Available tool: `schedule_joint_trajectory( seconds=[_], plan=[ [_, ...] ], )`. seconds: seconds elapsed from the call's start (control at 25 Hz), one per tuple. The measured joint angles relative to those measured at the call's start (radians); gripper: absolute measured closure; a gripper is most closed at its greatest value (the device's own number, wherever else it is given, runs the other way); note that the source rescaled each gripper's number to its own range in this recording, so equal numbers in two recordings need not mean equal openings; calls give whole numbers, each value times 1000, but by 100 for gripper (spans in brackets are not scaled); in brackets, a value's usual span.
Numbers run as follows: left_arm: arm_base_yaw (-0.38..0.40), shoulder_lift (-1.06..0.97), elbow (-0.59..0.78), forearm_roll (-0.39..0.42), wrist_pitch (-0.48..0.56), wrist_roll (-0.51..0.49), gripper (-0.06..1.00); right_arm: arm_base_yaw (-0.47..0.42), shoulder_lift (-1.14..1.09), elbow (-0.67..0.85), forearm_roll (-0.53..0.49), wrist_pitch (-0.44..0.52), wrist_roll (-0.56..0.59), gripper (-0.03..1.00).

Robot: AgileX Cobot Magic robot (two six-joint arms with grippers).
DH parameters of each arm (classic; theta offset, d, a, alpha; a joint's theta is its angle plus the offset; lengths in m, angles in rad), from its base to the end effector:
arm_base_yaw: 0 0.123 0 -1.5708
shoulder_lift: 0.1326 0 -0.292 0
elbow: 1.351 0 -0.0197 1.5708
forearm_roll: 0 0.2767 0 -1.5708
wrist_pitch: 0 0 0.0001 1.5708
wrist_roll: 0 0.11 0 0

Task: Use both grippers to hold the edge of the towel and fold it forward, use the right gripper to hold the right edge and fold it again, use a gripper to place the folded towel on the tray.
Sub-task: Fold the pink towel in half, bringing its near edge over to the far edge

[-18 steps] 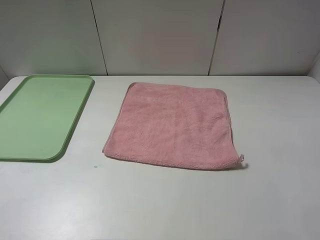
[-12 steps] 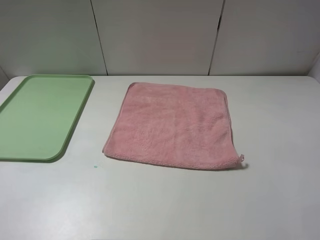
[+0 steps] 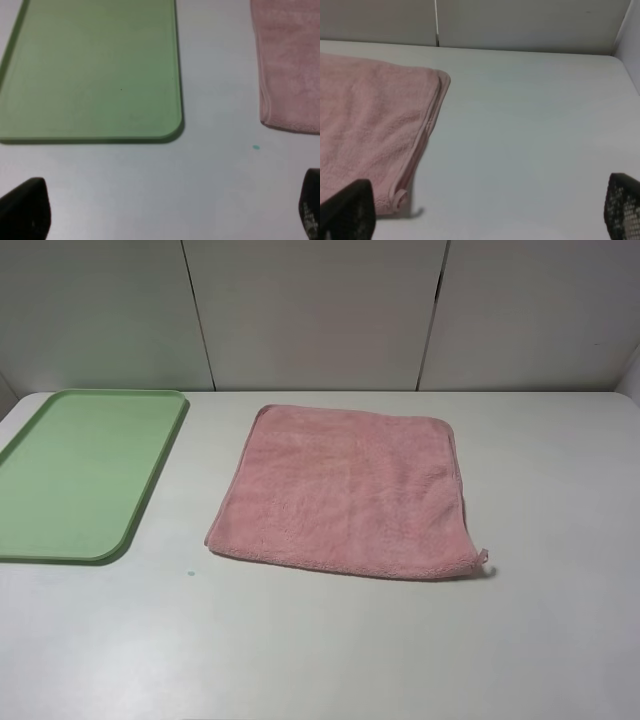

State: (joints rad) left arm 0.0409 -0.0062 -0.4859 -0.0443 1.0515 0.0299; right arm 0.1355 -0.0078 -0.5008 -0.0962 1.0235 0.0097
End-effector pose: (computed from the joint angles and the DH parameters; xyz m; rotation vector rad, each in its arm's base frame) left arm 0.0291 -0.0030 0.2777 -0.0096 2.0422 -0.0088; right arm 0.0290 -0.0052 0.2856 -0.1226 1.9912 -0.0208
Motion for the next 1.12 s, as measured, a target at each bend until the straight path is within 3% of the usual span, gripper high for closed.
schedule_joint_trajectory(
  seconds=[1.12],
  plan=[
    [0, 0, 0, 0, 0, 0, -5, 0, 0, 0, 0, 0, 0, -3]
  ],
)
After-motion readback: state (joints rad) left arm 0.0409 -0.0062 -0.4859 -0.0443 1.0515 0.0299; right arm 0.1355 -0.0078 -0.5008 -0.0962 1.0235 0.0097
